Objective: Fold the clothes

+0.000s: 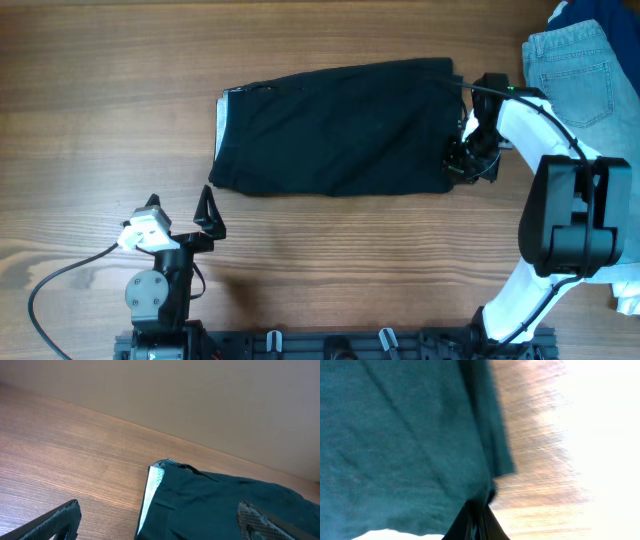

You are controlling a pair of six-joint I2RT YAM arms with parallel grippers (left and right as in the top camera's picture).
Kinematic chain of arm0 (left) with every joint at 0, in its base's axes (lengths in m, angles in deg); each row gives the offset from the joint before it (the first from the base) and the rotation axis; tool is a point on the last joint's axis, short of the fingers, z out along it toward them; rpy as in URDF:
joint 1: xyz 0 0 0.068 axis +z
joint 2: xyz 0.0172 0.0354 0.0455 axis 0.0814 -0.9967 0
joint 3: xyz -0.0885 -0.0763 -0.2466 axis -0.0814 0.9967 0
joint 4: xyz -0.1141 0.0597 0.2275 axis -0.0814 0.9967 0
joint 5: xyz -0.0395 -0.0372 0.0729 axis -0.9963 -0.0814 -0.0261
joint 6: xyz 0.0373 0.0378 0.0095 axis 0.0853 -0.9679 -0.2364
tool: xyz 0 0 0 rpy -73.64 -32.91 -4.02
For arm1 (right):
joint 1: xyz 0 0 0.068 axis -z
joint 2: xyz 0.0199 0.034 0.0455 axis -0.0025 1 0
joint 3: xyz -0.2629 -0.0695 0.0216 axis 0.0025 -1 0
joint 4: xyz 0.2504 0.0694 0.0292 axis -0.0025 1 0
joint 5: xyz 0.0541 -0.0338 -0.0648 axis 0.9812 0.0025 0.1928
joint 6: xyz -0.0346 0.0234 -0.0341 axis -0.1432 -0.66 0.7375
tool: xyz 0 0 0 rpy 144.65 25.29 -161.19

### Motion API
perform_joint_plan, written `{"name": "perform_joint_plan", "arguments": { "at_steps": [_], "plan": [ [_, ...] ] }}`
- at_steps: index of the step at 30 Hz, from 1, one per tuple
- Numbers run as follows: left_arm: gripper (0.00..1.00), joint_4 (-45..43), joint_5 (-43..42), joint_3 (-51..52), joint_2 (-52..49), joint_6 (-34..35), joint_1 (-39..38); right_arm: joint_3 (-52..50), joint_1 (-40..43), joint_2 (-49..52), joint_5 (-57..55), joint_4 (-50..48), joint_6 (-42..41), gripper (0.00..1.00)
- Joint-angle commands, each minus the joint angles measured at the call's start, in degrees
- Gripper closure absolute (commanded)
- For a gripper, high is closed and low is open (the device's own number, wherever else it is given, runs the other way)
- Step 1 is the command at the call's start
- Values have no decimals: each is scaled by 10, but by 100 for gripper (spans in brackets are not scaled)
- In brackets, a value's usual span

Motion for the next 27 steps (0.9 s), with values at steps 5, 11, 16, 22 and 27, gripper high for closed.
{"name": "perform_joint_plan", "arguments": {
  "at_steps": [5,11,16,22,27],
  "plan": [
    [0,5,-7,1,3,-13,-3,19,0,-35,-181,31,-103,96],
    [0,5,-7,1,3,-13,-3,19,0,-50,-199,36,-123,96],
    [0,5,-7,1,3,-13,-3,19,0,-50,-90,21,-58,69],
    [0,5,-7,1,3,-13,-3,7,0,-50,-19,19,-3,27],
    [0,5,-7,1,3,-13,-3,-31,0,-50,-14,-16,5,27]
  ]
}}
